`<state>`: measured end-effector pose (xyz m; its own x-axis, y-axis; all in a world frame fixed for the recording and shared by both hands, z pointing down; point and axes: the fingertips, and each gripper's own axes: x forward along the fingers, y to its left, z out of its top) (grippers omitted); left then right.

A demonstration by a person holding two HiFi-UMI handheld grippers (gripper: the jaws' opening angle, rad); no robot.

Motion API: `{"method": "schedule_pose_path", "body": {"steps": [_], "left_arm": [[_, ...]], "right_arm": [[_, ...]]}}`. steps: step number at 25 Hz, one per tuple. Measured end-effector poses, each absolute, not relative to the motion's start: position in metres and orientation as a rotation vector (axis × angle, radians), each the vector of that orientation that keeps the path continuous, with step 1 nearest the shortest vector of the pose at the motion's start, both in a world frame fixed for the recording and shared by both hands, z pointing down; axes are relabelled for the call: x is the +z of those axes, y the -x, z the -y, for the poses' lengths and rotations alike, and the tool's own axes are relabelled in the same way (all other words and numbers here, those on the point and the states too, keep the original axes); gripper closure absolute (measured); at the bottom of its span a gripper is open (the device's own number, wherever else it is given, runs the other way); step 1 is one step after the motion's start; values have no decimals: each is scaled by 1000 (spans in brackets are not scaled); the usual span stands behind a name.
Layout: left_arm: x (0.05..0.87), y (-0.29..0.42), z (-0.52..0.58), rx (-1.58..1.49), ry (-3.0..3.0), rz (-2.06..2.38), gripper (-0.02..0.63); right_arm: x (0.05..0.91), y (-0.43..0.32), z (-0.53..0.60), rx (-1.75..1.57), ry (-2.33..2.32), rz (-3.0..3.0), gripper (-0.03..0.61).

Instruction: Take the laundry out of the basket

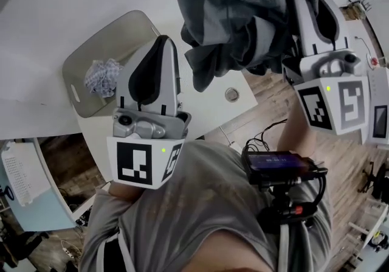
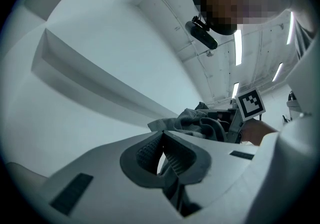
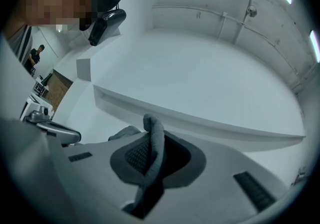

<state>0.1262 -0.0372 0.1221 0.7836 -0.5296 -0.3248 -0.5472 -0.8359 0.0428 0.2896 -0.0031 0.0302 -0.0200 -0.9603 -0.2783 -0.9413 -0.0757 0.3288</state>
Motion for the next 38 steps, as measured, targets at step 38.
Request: {"method": "schedule_pose_path", "body": {"steps": [38], "left_arm": [[181, -138, 51, 128, 2878, -1094, 606]], "right_arm": [[375, -237, 48, 109, -1812, 2359, 537]]}}
